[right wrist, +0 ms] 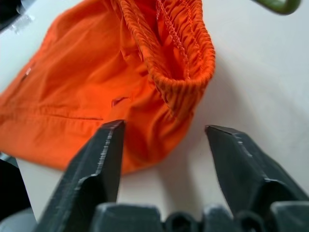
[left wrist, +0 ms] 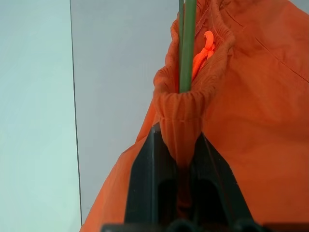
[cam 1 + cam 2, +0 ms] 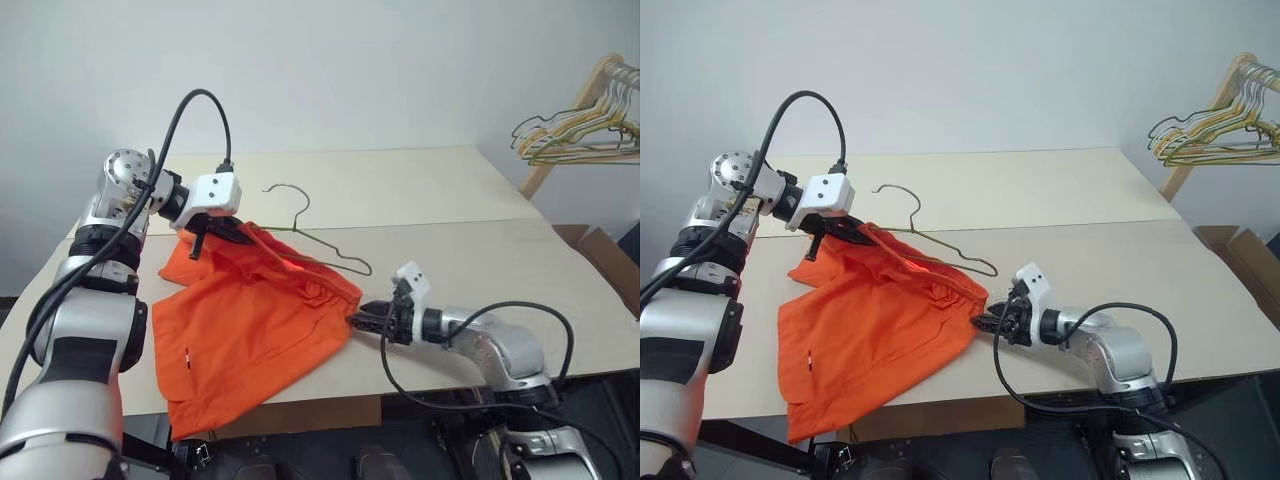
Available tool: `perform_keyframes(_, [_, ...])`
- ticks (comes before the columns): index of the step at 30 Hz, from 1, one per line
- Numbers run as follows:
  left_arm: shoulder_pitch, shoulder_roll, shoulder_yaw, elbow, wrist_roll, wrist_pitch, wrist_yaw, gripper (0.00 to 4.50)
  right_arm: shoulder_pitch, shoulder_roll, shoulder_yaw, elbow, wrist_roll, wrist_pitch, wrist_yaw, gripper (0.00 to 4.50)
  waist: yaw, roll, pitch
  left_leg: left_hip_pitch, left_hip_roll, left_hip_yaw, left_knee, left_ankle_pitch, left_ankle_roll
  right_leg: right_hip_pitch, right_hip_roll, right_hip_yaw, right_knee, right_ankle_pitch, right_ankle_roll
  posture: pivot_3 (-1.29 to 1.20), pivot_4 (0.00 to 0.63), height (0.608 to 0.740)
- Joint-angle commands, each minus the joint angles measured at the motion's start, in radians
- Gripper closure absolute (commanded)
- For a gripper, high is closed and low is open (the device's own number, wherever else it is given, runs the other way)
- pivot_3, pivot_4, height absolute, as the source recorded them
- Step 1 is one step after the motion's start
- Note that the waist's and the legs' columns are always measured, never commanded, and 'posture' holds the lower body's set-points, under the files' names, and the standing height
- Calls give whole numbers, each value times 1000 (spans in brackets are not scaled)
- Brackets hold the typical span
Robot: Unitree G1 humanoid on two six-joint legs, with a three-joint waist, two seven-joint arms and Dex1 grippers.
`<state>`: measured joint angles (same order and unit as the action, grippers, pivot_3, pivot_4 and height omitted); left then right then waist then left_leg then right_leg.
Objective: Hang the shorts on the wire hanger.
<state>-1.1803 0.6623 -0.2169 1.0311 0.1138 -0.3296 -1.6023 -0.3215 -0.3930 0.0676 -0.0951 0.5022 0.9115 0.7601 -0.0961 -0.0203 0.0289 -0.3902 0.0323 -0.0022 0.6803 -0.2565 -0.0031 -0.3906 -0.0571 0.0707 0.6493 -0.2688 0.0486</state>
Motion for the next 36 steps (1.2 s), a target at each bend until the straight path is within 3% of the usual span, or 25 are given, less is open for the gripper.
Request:
perform_keyframes(1, [-17,9,26,-38,-27,-9,6,4500,-36,9,-33,4,29,19,-19,2886,-1,0,0,0,0,0,0,0,0,0,0,0,0,0,0,-72,0,740])
perform_keyframes(6, [-8,10,32,-45,-34,-8,5,4500,-45,20,-33,43,34,20,-29,4470,0,0,0,0,0,0,0,0,0,0,0,0,0,0,0,-70,0,740])
perform_keyframes(10, [4,26,16,-68,-82,-10,-9,4500,-43,-4,-8,48,2,-11,-21,4470,-1,0,0,0,0,0,0,0,0,0,0,0,0,0,0,-69,0,740])
perform_keyframes(14, [46,151,-166,-204,-301,51,-12,4500,-70,-71,-43,98,-15,-45,17,4470,-3,0,0,0,0,0,0,0,0,0,0,0,0,0,0,-71,0,740])
perform_keyframes(18, [49,208,-247,-246,-362,64,-12,4500,-96,-166,-59,147,-12,-95,115,4470,1,0,0,0,0,0,0,0,0,0,0,0,0,0,0,-68,0,740])
perform_keyframes(27, [37,167,-219,-158,-253,34,8,4500,-112,-325,-18,125,-56,-224,289,4470,2,0,0,1,0,0,0,0,0,0,0,0,0,0,0,-62,0,740])
perform_keyframes(36, [77,119,-170,-185,-169,13,15,4500,-182,-396,-16,-56,-115,-330,305,4470,2,0,0,0,0,0,0,0,0,0,0,0,0,0,1,-77,0,740])
